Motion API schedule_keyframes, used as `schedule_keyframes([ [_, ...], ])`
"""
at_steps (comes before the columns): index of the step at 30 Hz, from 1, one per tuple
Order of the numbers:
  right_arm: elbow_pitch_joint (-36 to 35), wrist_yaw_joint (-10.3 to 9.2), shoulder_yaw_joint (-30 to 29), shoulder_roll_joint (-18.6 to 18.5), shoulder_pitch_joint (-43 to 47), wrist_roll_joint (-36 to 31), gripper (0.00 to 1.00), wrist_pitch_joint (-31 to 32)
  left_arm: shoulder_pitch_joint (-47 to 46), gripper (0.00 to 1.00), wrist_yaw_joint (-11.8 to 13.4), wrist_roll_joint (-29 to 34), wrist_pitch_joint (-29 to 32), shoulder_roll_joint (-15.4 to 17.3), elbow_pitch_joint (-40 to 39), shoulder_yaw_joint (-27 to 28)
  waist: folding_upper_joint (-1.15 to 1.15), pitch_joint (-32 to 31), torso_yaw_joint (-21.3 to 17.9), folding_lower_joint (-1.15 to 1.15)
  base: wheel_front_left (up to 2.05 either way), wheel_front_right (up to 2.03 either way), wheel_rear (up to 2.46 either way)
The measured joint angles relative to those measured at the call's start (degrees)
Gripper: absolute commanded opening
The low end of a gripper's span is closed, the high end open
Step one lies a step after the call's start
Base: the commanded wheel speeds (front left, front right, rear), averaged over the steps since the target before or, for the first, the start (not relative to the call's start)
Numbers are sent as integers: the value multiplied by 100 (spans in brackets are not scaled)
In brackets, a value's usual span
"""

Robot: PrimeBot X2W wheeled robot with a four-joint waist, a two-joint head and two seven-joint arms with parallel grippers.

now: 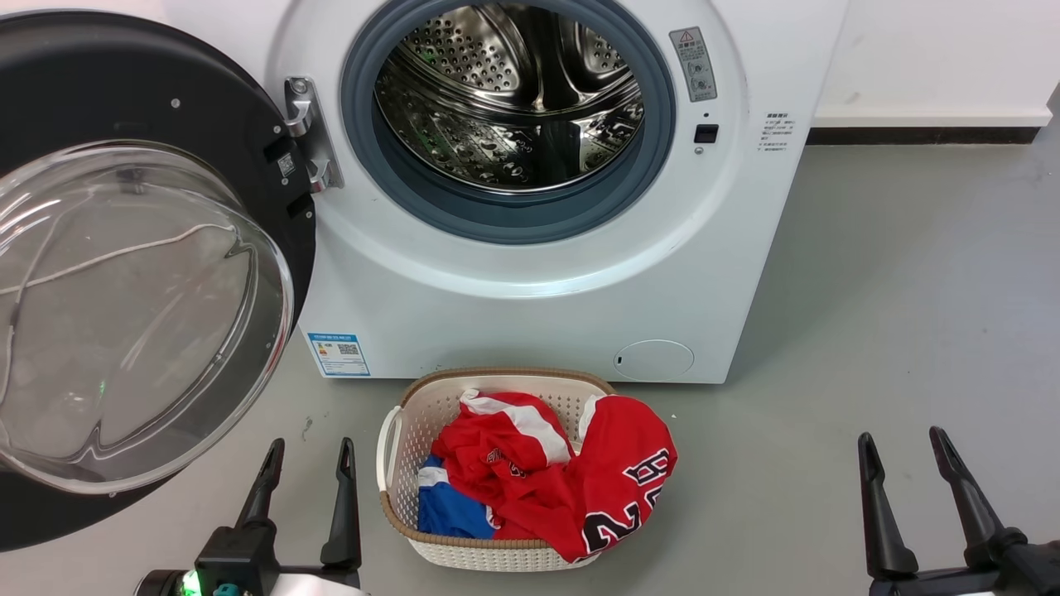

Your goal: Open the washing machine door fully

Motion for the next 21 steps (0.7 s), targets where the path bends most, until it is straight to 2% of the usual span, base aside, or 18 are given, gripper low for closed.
schedule_keyframes([
  [5,23,0,-5,0,-1,3,100,0,0,100,42,-40,0,-1,30,-1,0,4,-11,0,0,0,0],
  [6,25,0,-9,0,-1,5,0,0,0,0,43,-47,0,-1,41,0,0,4,-11,0,0,0,0],
  [12,325,0,18,1,11,31,0,24,112,0,40,-76,9,-7,363,-9,0,6,-13,0,0,0,0],
  [21,520,0,64,-25,-59,1133,0,203,47,0,-16,-1091,291,-8,483,82,0,17,-16,0,0,0,0],
])
